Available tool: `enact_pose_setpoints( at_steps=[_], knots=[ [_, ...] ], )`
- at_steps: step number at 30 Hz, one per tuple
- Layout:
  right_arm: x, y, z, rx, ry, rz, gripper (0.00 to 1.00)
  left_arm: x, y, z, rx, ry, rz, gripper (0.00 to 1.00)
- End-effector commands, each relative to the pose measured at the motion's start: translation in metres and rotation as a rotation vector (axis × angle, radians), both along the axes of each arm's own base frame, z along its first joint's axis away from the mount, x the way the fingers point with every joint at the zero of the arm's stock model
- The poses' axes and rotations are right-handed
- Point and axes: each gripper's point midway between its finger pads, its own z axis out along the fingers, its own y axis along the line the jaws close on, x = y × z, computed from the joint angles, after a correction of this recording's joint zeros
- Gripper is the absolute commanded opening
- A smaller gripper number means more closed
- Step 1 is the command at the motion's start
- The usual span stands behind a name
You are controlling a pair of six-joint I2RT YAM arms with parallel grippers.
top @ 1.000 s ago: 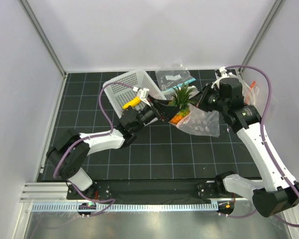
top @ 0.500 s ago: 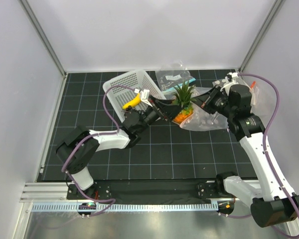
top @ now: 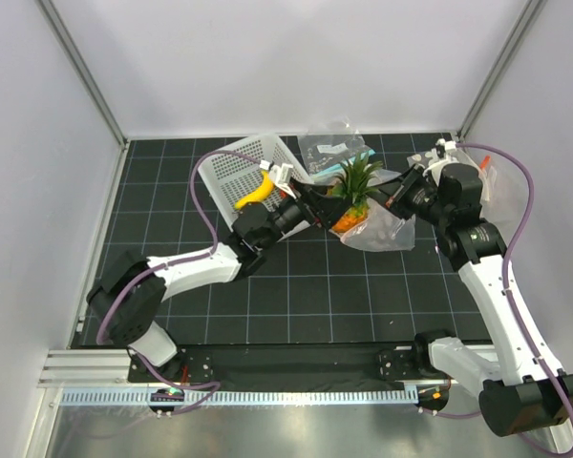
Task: Place the food in the zip-top bag and seal the zipper
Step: Place the fake fruit in the zipper food storage bag.
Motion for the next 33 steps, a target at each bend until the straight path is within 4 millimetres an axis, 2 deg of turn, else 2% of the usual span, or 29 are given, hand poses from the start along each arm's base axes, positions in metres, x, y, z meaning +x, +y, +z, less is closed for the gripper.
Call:
enact_pose_setpoints(
  at_steps=[1,2,3,4,8,12,17,18,19,23,27,31,32,33],
  knots=[
    [-0.007,0.009,0.018,0.051,-0.051,0.055,0.01,0.000,0.003,0.035,0.024,-0.098,0.031,0.82],
    [-0.008,0.010,0.017,0.050,-0.044,0.060,0.01,-0.001,0.000,0.039,0.042,-0.107,0.023,0.90],
    [-0.009,0.010,0.015,0.047,-0.041,0.061,0.01,-0.003,-0.008,0.023,0.123,-0.090,-0.018,0.95],
    [-0.009,0.010,0.015,0.048,-0.042,0.062,0.01,-0.003,-0.012,0.037,0.125,-0.107,-0.035,0.97],
    [-0.011,0.016,0.026,0.096,-0.058,0.090,0.01,-0.007,-0.019,0.033,0.155,-0.097,-0.080,0.99],
    [-0.012,0.017,0.040,0.106,-0.087,0.100,0.01,-0.011,-0.020,0.031,0.239,-0.101,-0.109,0.97],
    [-0.010,0.014,0.045,0.082,-0.097,0.086,0.01,-0.021,-0.023,0.018,0.418,-0.115,-0.192,0.99],
    [-0.011,0.014,0.046,0.075,-0.105,0.087,0.01,-0.022,-0.024,0.023,0.429,-0.129,-0.201,1.00],
    [-0.010,0.013,0.046,0.071,-0.104,0.084,0.01,-0.023,-0.023,0.013,0.478,-0.122,-0.215,1.00],
    [-0.009,0.012,0.044,0.054,-0.106,0.080,0.01,-0.023,-0.018,0.012,0.540,-0.146,-0.216,1.00],
    [-0.009,0.011,0.042,0.039,-0.105,0.081,0.01,-0.022,-0.017,0.021,0.564,-0.179,-0.212,1.00],
    [-0.009,0.012,0.040,0.038,-0.100,0.089,0.01,-0.020,-0.023,0.020,0.558,-0.174,-0.231,1.00],
    [-0.009,0.012,0.040,0.039,-0.099,0.089,0.01,-0.020,-0.025,0.021,0.554,-0.167,-0.233,0.99],
    [-0.009,0.012,0.039,0.039,-0.098,0.090,0.01,-0.021,-0.028,0.021,0.544,-0.163,-0.247,0.90]
  ],
)
